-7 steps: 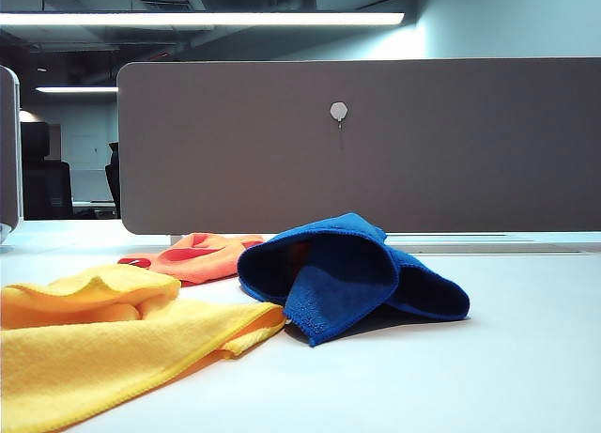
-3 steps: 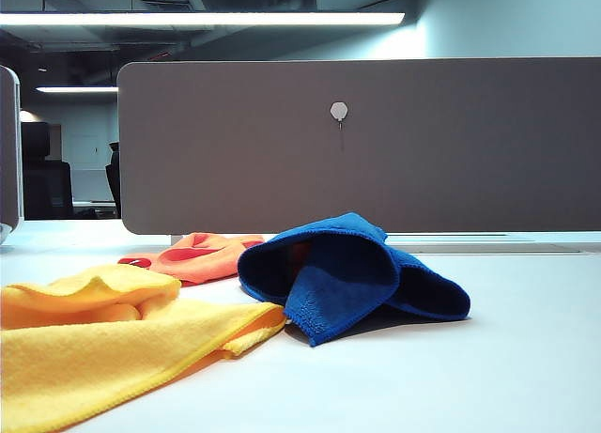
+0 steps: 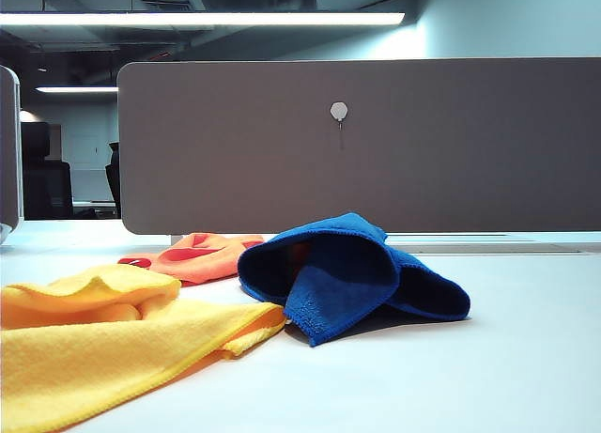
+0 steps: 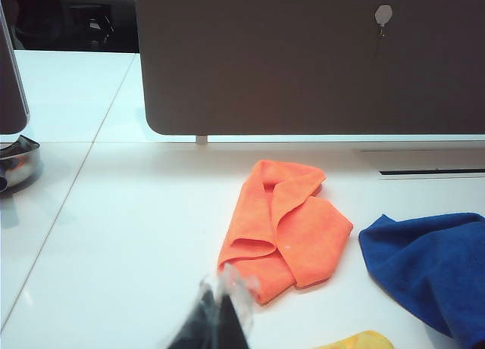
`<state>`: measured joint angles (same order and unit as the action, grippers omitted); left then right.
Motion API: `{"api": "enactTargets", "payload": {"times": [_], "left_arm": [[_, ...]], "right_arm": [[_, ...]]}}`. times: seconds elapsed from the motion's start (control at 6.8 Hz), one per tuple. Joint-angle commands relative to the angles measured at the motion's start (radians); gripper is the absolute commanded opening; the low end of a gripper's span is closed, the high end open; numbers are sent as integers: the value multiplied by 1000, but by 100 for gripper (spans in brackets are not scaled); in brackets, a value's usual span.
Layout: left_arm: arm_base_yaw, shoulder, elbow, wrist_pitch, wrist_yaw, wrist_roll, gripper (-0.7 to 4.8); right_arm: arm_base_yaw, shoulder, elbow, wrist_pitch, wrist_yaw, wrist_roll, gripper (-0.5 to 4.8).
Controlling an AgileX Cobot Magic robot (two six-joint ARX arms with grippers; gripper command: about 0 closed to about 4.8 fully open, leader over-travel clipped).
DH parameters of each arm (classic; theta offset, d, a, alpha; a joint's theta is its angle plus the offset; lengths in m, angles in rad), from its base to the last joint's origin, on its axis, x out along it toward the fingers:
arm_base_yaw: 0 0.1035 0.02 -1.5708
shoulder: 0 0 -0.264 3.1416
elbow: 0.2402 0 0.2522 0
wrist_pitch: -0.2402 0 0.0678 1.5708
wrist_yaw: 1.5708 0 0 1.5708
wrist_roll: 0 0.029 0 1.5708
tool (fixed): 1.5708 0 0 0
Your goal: Pick up a rag that is the same color as the top surface of the Rubik's Cube and cover the cube with it.
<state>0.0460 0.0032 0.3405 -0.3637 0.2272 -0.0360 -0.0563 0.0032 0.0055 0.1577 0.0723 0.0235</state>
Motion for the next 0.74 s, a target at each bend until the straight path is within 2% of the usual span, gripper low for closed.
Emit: {"api": "enactTargets", "payload": {"times": [0.15,0.44,0.59,0.74], "left_arm": [[-2,1,-37,0,5,-55,-5],[-1,1,-75,26,-6,-77,-6],[-1,1,-183,178,-6,-77,-6],[-1,1,-228,237,-6,-92,-6]], "right_arm": [[21,-1,0,8,-142,21,-5],[66,-1,0,4,-142,21,-5],[71,-1,0,5,-146,23,-5],[71,-1,0,5,-146,26,-5]]}}
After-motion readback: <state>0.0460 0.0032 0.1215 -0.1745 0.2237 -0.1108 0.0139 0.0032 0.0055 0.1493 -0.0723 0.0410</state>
